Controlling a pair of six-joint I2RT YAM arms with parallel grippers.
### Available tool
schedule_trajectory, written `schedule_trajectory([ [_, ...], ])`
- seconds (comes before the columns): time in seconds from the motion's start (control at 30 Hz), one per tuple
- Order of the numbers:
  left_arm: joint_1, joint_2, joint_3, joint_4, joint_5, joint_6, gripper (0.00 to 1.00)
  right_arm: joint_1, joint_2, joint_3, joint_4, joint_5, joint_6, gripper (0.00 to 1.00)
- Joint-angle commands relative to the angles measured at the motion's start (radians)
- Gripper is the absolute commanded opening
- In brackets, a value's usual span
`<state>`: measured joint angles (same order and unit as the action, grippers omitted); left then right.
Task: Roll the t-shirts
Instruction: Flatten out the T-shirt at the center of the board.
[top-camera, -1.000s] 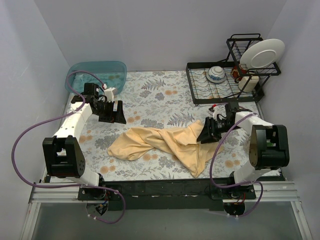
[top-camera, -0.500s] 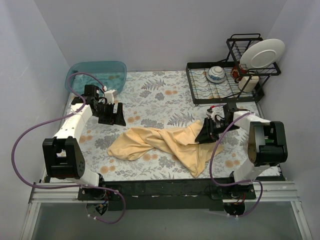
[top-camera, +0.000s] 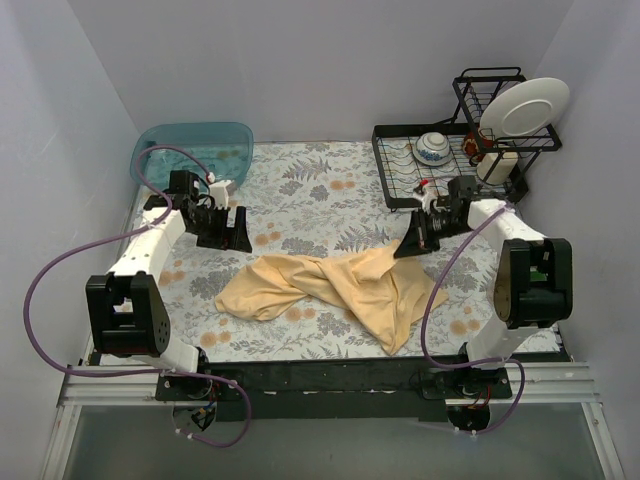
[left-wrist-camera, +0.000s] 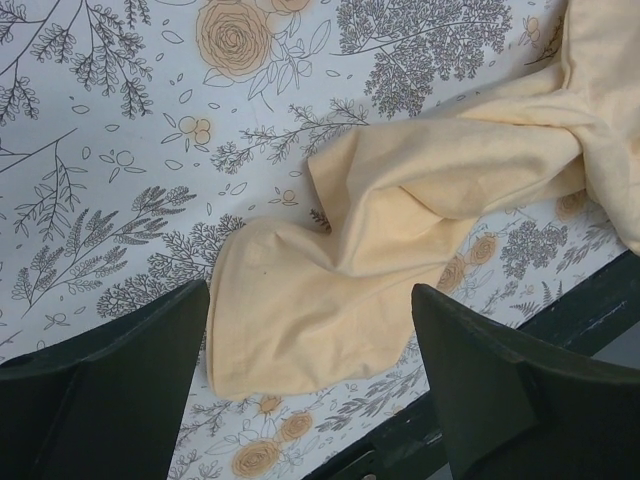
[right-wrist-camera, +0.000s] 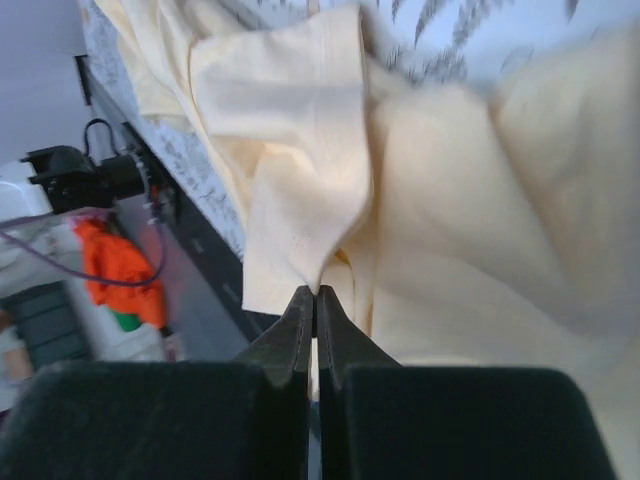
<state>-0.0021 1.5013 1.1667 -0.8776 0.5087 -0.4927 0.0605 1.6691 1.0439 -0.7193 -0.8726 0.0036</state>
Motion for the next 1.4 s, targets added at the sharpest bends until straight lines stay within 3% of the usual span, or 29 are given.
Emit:
schedule_trajectory([
  [0.0,-0.001,0.011,-0.041,0.034,0.004,0.04,0.83,0.01,-0.042,0.303,-0.072,0.119,-0.253,0.01],
  [0.17,-0.001,0.062,-0.082,0.101,0.057,0.036,0.83,0.019,-0.089,0.504,-0.115,0.218,-0.39,0.01],
  [0.3,-0.009,0.192,-0.07,0.112,0.171,0.057,0.83,0.024,-0.124,0.518,-0.135,0.244,-0.424,0.01],
  [0.47,-0.051,0.329,-0.021,0.118,0.195,0.091,0.78,0.024,-0.154,0.519,-0.161,0.264,-0.436,0.01],
  [0.5,-0.053,0.344,-0.01,0.117,0.198,0.095,0.73,0.027,-0.157,0.519,-0.149,0.265,-0.432,0.01],
  [0.53,-0.053,0.374,0.002,0.126,0.195,0.097,0.59,0.025,-0.161,0.521,-0.144,0.268,-0.422,0.01],
  [0.6,-0.053,0.399,0.05,0.126,0.177,0.1,0.46,0.028,-0.16,0.528,-0.123,0.277,-0.416,0.01],
  [0.63,-0.052,0.413,0.066,0.12,0.172,0.1,0.26,0.03,-0.155,0.534,-0.115,0.287,-0.412,0.01],
  [0.7,-0.052,0.415,0.129,0.101,0.178,0.118,0.0,0.032,-0.131,0.57,-0.109,0.291,-0.41,0.01],
  [0.83,-0.036,0.35,0.263,0.065,0.215,0.117,0.0,0.036,-0.045,0.732,-0.1,0.307,-0.409,0.01],
  [0.97,-0.009,0.234,0.476,0.039,0.24,0.106,0.0,0.036,0.099,1.057,-0.097,0.342,-0.375,0.01],
  [1.0,-0.007,0.214,0.557,0.04,0.24,0.109,0.0,0.035,0.163,1.228,-0.097,0.348,-0.367,0.01],
  [1.1,-0.006,0.108,0.617,0.094,0.188,0.12,0.0,0.035,0.211,1.395,-0.031,0.362,-0.349,0.01],
  [1.2,-0.006,-0.023,0.622,0.143,0.139,0.17,0.0,0.036,0.085,1.276,0.145,0.347,-0.375,0.01],
  [1.27,-0.007,-0.087,0.607,0.088,0.151,0.291,0.0,0.042,0.006,1.124,0.198,0.325,-0.404,0.01],
  [1.37,-0.007,-0.219,0.541,-0.107,0.184,0.492,0.0,0.076,-0.106,1.02,0.095,0.273,-0.526,0.01],
])
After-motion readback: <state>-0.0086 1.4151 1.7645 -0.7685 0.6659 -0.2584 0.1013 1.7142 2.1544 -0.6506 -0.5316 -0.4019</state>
